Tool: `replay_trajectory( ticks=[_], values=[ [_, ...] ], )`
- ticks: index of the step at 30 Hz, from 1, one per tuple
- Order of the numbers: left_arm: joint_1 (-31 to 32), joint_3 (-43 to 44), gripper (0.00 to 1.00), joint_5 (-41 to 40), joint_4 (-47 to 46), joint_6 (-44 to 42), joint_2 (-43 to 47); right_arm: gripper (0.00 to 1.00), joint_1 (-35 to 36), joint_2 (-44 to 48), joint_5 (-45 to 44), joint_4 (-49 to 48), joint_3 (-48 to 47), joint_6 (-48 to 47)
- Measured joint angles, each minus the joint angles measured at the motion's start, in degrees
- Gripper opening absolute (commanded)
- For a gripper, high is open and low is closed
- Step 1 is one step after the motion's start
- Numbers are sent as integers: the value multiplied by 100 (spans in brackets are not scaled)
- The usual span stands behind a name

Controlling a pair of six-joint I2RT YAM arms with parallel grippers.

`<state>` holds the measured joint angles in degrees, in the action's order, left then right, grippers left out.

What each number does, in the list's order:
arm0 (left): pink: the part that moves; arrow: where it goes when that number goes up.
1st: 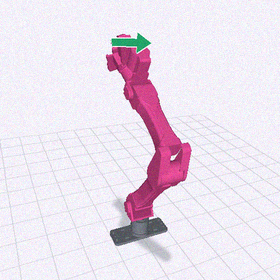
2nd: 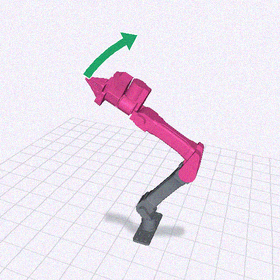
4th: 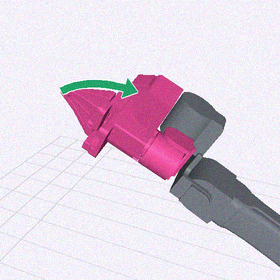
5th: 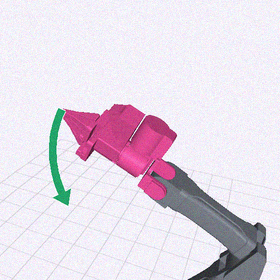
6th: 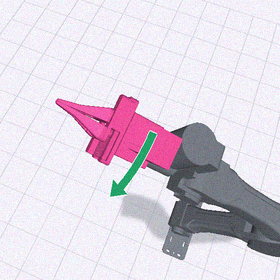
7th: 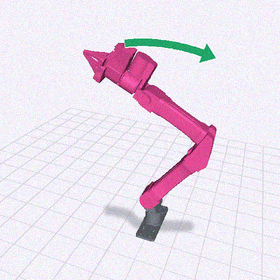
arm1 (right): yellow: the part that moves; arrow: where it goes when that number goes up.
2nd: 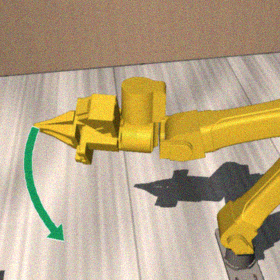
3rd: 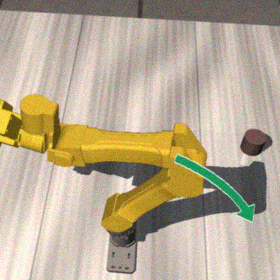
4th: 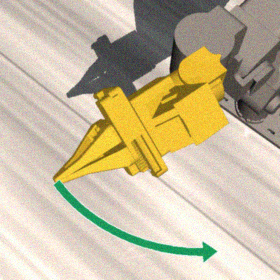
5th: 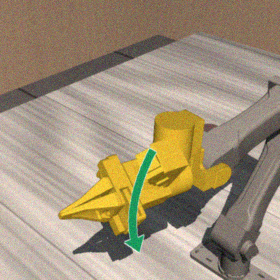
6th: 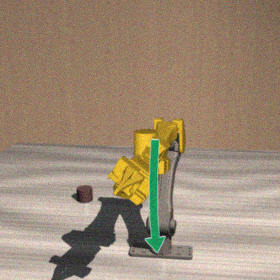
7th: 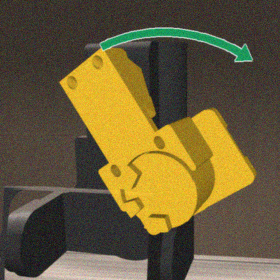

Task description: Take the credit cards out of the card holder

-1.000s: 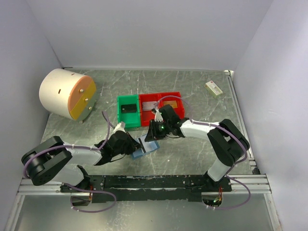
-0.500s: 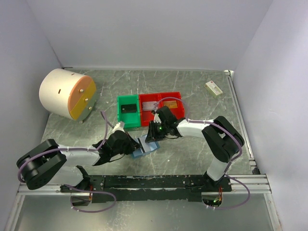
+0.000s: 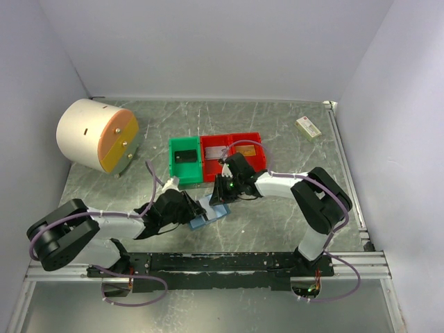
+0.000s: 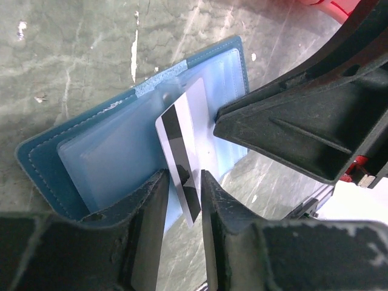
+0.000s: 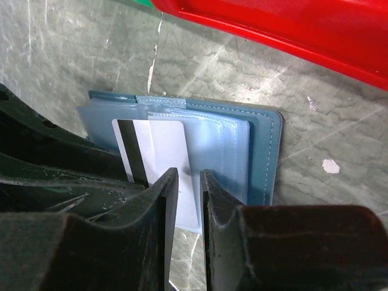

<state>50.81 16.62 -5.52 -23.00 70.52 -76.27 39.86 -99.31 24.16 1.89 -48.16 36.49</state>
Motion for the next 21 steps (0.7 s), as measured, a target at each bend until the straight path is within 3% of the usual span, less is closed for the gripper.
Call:
replay_trajectory(
  ticks=[3,8,11,16,21],
  values=[
    [0,-155,35,85,-507,76,-168,22,-2,0,2,0,0,15],
    [2,-352,20,186,-1327,295,-590,22,-2,0,2,0,0,39],
    [2,-461,16,201,-1644,400,-669,22,-4,-2,-2,0,0,57],
    [2,-503,9,186,-1565,479,-413,22,-4,0,-20,2,0,70],
    [4,-509,7,66,-920,452,153,22,-4,0,-22,7,0,68]
  ],
)
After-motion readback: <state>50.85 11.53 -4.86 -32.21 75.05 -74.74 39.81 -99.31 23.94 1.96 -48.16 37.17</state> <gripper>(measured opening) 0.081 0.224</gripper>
